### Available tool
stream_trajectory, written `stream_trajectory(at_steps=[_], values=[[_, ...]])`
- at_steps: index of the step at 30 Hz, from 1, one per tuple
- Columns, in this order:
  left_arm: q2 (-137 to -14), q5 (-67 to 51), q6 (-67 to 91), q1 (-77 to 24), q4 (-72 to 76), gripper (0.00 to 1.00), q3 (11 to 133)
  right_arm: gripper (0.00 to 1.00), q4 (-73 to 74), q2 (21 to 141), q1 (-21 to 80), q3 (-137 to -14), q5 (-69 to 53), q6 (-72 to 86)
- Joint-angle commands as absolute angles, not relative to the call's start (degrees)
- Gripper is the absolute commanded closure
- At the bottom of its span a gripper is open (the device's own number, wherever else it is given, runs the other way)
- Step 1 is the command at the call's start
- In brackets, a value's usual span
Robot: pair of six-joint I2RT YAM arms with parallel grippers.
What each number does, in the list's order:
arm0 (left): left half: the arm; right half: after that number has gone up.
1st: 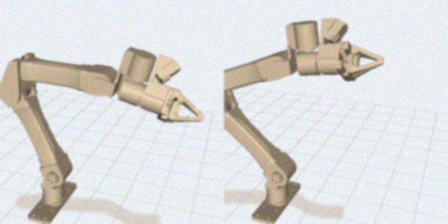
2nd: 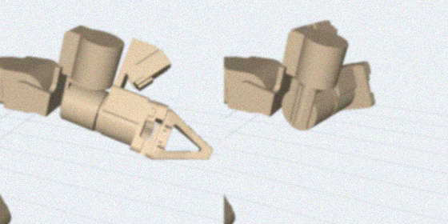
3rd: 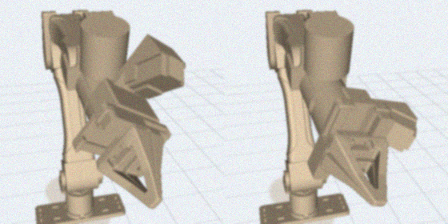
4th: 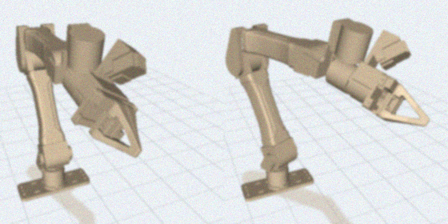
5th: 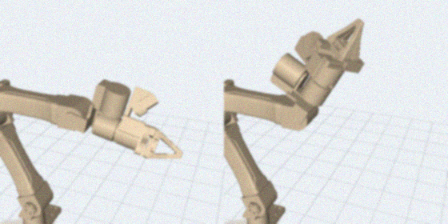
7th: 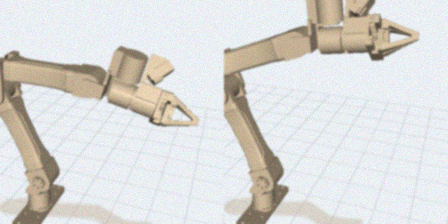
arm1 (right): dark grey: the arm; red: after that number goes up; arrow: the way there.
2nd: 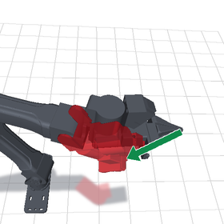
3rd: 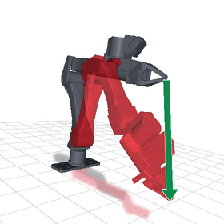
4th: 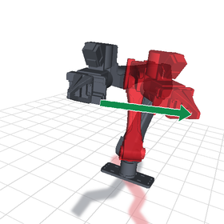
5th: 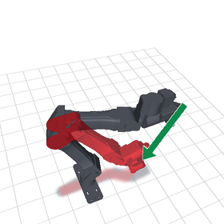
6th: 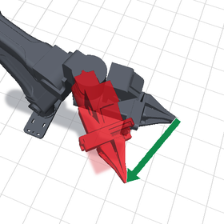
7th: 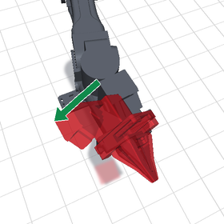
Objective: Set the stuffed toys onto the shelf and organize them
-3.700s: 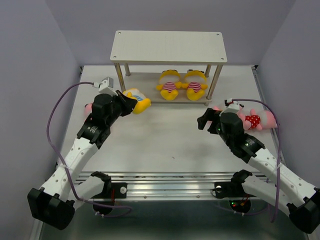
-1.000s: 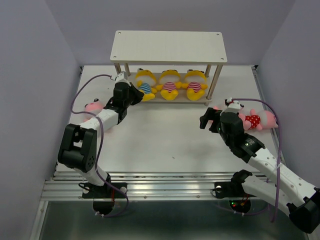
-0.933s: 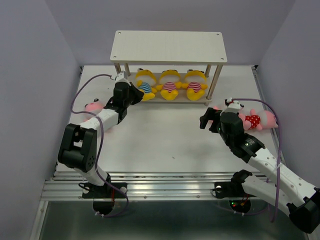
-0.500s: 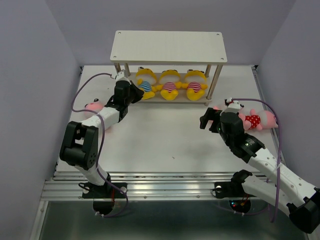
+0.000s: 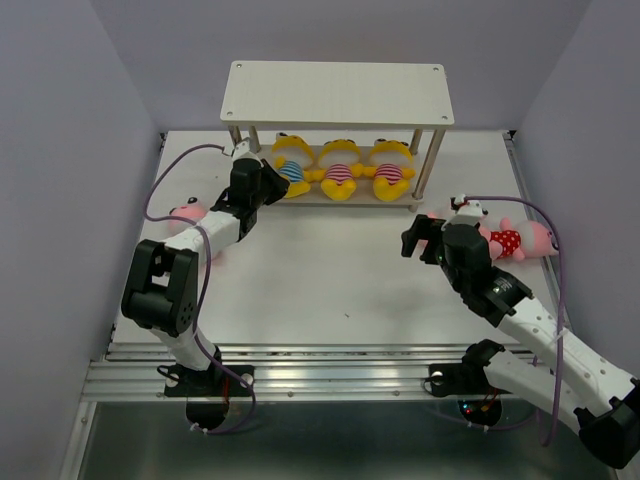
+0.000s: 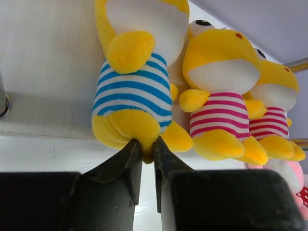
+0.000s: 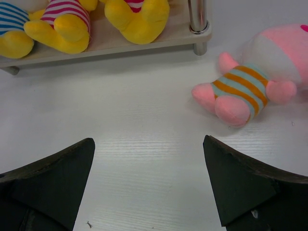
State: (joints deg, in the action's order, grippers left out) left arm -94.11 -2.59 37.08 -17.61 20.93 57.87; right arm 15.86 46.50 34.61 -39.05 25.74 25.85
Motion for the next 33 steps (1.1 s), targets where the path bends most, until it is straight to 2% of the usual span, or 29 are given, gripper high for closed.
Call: stream_trajectory(at_steps=[1, 5, 6, 7, 10, 14, 18, 19, 24, 28, 29, 33], values=[[-91.67, -0.70, 36.91, -17.31, 21.80, 0.74, 58.27, 0.00, 14.15, 45.18, 35.07, -41.92, 27.07, 24.61], [-91.76, -0.79, 37.26, -17.31, 21.27, 0.68, 57.92, 0.00, 14.24, 44.83, 35.07, -42.01, 27.33, 24.26], [-91.67, -0.70, 37.27, -17.40, 21.27, 0.64, 57.66, 0.00, 14.33, 44.74, 35.07, -42.10, 27.33, 24.26], [-91.32, -0.62, 37.44, -17.32, 21.36, 0.52, 57.40, 0.00, 14.33, 44.82, 35.07, -42.01, 27.25, 24.26], [-90.53, -0.62, 37.44, -17.40, 21.44, 0.43, 56.87, 0.00, 14.24, 44.65, 35.07, -42.01, 27.42, 24.26], [-89.56, -1.32, 37.27, -17.67, 21.45, 0.40, 56.78, 0.00, 14.24, 45.17, 35.07, -42.01, 27.07, 24.26], [-87.81, -1.49, 37.27, -18.54, 21.27, 0.32, 56.78, 0.00, 14.24, 45.26, 35.07, -41.92, 27.07, 24.26], [-87.54, -1.49, 36.92, -18.63, 21.18, 0.27, 56.86, 0.00, 14.24, 45.44, 35.07, -41.92, 26.98, 24.26], [-84.12, -0.97, 37.00, -18.90, 19.60, 0.23, 56.69, 0.00, 14.24, 45.70, 35.07, -41.92, 26.45, 24.26], [-80.87, -0.97, 36.92, -19.07, 17.67, 0.13, 55.81, 0.00, 14.33, 45.35, 35.07, -41.92, 26.63, 24.78], [-78.68, -0.62, 36.83, -19.42, 16.88, 0.03, 55.38, 0.00, 14.24, 45.26, 35.07, -42.01, 26.28, 25.13], [-70.60, 2.72, 37.00, -20.21, 11.53, 0.01, 52.75, 0.00, 15.38, 45.00, 35.07, -42.54, 26.72, 26.97]])
